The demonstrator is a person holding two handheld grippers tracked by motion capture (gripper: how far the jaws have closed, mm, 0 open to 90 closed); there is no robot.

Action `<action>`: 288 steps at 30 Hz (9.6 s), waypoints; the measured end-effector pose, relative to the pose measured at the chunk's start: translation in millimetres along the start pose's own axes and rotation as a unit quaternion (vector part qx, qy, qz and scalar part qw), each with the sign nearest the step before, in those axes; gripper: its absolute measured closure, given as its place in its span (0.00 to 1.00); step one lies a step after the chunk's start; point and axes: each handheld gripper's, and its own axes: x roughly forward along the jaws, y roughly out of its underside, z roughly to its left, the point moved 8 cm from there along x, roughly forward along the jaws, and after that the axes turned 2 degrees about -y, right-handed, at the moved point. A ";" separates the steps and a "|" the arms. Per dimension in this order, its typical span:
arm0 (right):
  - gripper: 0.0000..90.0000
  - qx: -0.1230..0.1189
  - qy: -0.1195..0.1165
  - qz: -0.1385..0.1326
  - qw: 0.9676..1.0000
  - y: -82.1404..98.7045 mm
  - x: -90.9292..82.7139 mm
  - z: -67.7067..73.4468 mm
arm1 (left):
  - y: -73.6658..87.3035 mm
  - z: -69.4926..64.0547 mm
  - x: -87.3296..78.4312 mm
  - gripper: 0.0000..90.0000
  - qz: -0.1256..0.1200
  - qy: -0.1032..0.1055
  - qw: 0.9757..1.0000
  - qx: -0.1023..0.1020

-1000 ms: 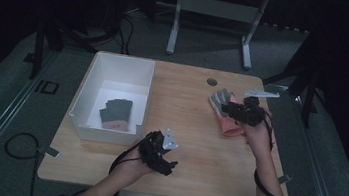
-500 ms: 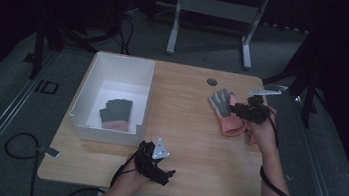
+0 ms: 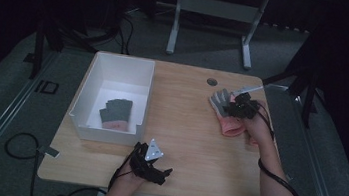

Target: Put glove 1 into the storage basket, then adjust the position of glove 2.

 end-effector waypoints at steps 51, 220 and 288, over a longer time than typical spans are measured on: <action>0.99 0.227 -0.021 -0.100 0.969 11.7 -62.4 126.3 | -3.7 -7.7 2.2 0.02 -0.020 0.009 0.999 0.044; 0.97 0.191 0.099 -0.053 0.975 106.0 -52.4 37.8 | -2.8 -7.2 4.1 0.02 -0.014 0.012 0.999 0.046; 0.97 0.147 0.048 -0.050 0.987 9.4 -33.4 159.8 | -3.1 -7.7 3.9 0.02 -0.016 0.014 0.999 0.044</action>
